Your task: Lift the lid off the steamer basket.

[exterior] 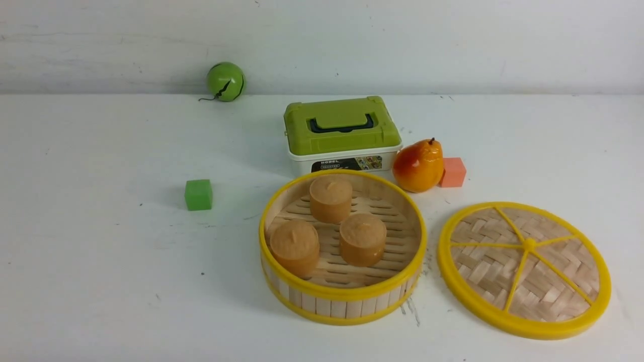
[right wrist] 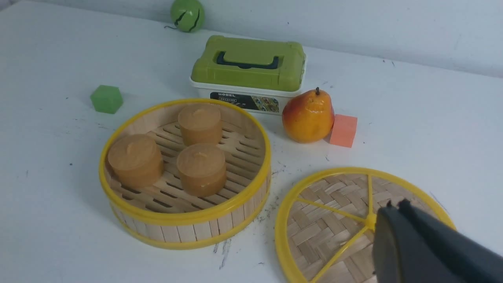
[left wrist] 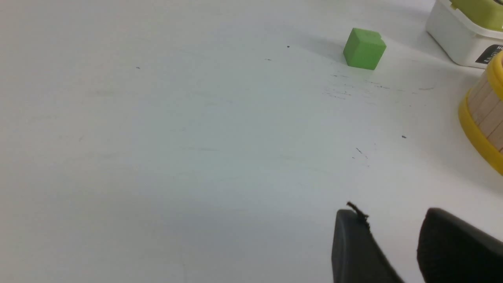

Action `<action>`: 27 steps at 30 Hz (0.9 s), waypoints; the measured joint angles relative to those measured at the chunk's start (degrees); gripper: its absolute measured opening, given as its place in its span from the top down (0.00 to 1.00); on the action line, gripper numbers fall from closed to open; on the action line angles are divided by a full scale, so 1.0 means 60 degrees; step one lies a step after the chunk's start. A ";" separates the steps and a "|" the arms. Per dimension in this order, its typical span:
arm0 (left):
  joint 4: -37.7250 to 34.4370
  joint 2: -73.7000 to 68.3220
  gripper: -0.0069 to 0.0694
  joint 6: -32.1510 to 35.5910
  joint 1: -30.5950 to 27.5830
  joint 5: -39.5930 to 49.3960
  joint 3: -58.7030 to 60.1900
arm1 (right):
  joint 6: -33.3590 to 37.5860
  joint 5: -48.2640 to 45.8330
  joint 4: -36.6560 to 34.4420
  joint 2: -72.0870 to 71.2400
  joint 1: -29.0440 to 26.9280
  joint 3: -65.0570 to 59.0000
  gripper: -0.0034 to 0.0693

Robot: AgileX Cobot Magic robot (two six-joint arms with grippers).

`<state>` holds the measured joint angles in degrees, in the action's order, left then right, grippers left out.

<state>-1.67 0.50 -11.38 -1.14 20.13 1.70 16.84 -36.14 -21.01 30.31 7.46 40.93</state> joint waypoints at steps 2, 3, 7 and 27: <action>0.0000 0.0000 0.60 0.0000 0.0000 0.0000 0.0000 | 0.0000 -0.0019 -0.0001 0.0000 0.0000 0.0000 0.98; 0.0000 0.0000 0.60 0.0000 0.0000 0.0000 0.0000 | 0.0000 -0.0019 -0.0001 0.0000 0.0000 0.0000 0.98; 0.0000 0.0000 0.60 0.0000 0.0000 0.0000 0.0000 | -0.0010 0.0069 0.0365 0.0000 0.0000 0.0000 0.98; 0.0000 0.0000 0.60 0.0000 0.0000 0.0000 0.0000 | -0.1454 0.5876 0.1504 -0.2498 -0.0023 -0.5349 0.98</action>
<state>-1.67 0.50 -11.38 -1.14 20.13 1.70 8.11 -0.88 -11.99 15.33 7.32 8.83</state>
